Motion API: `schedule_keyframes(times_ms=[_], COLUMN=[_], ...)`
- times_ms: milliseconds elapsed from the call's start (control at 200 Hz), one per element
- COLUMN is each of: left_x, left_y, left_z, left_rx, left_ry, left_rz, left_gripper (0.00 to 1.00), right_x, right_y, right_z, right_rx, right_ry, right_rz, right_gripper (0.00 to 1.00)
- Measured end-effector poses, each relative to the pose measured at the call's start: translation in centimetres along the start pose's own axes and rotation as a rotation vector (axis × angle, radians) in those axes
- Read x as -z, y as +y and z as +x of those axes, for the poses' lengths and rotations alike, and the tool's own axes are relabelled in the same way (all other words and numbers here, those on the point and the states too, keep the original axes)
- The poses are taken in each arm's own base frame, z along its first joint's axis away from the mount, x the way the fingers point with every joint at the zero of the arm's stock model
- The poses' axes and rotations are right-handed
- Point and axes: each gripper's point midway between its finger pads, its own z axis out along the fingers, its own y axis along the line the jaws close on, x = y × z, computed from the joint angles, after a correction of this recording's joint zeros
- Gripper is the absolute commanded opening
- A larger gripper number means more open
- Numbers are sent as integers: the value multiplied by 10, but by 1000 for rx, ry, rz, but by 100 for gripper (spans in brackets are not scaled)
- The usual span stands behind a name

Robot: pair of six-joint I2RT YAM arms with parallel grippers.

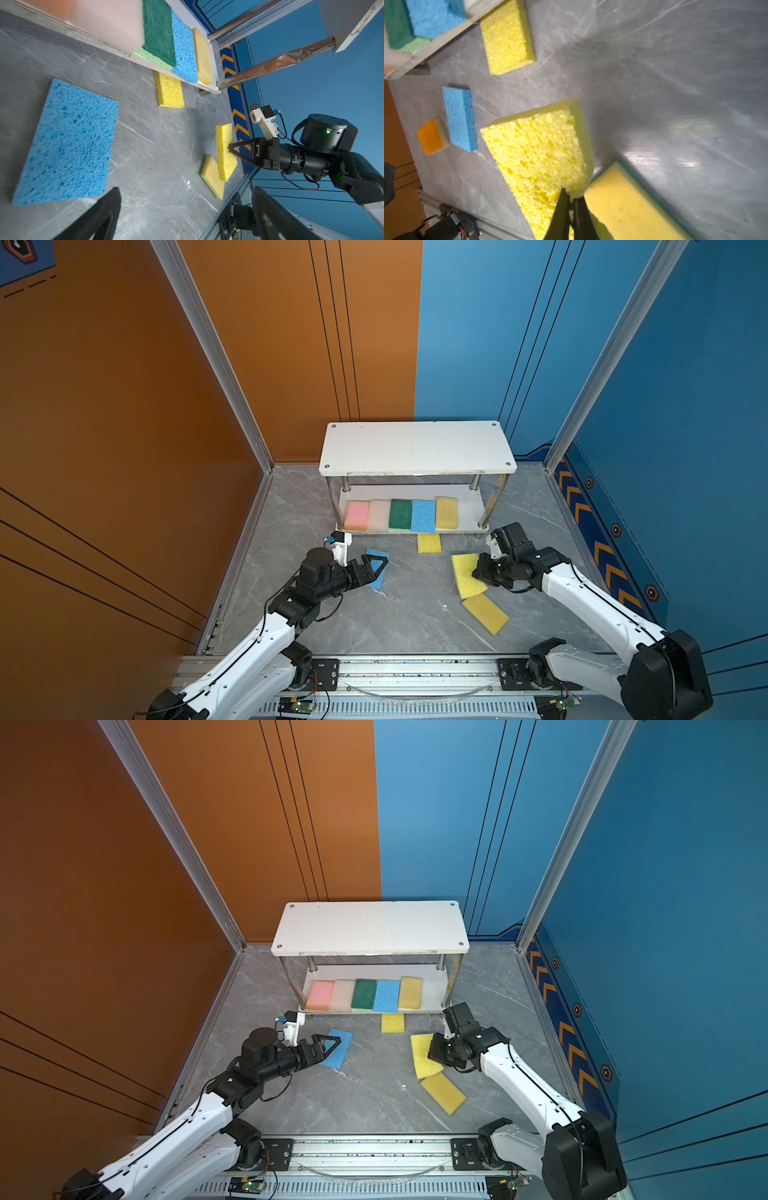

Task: Place and organize the cleaning sponges onto the shelf
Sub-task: 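Carry the yellow sponge with the right gripper toward the left gripper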

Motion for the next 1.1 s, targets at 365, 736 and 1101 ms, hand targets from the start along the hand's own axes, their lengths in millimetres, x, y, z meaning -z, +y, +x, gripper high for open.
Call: schedule_keyframes(times_ms=[365, 736, 1101], left_x=[-13, -7, -1], left_y=[-31, -43, -35], left_z=[12, 5, -13], left_rx=[-33, -27, 15], left_ry=[23, -18, -77], left_rz=[133, 172, 154], left_gripper=[96, 56, 2], right_x=[-22, -25, -19], right_y=[134, 193, 197], right_z=[25, 39, 39], right_rx=[144, 206, 198], right_ry=[106, 146, 146], right_rz=[-231, -362, -382], right_gripper=[6, 7, 57])
